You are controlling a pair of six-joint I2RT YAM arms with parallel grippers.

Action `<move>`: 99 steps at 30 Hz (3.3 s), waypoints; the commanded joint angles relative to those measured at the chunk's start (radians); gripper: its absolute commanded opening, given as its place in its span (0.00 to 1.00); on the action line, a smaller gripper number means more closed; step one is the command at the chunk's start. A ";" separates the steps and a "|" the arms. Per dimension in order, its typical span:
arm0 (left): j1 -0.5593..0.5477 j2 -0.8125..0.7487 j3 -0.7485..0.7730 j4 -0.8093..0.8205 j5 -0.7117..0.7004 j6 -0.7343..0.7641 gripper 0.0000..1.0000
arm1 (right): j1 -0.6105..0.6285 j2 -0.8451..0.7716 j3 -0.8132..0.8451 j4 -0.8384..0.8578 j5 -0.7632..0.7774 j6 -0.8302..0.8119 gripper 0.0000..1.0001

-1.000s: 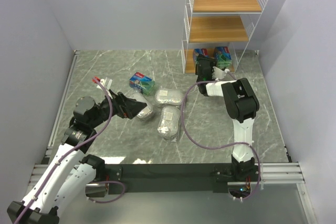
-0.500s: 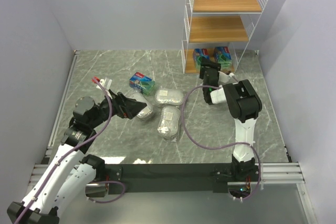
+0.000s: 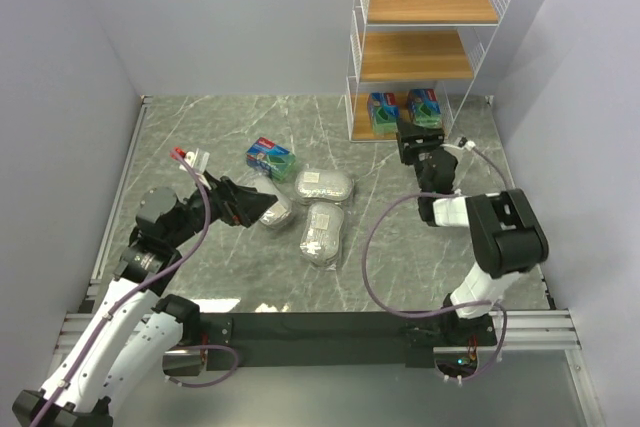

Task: Place and organize the cleaning sponges onto the shelf

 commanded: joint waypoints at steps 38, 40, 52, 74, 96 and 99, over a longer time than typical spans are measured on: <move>-0.004 -0.015 0.003 -0.002 -0.049 0.001 0.99 | 0.344 -0.270 0.424 -1.260 -0.173 -1.005 0.58; -0.004 -0.011 0.001 0.001 -0.046 -0.001 0.99 | 0.355 -0.299 0.401 -1.264 -0.165 -0.978 0.58; -0.004 0.015 -0.006 0.027 -0.037 -0.013 0.99 | 0.456 -0.489 0.150 -1.302 -0.118 -0.824 0.58; -0.004 0.041 0.003 0.032 -0.026 -0.011 0.98 | 0.510 -0.281 0.355 -1.286 -0.205 -0.933 0.64; -0.004 -0.086 -0.003 -0.058 -0.054 -0.007 0.99 | 0.516 0.429 1.076 -1.158 -0.182 -1.312 0.66; -0.004 -0.095 -0.003 -0.063 -0.054 -0.008 0.99 | 0.508 0.451 1.079 -1.093 -0.171 -1.335 0.67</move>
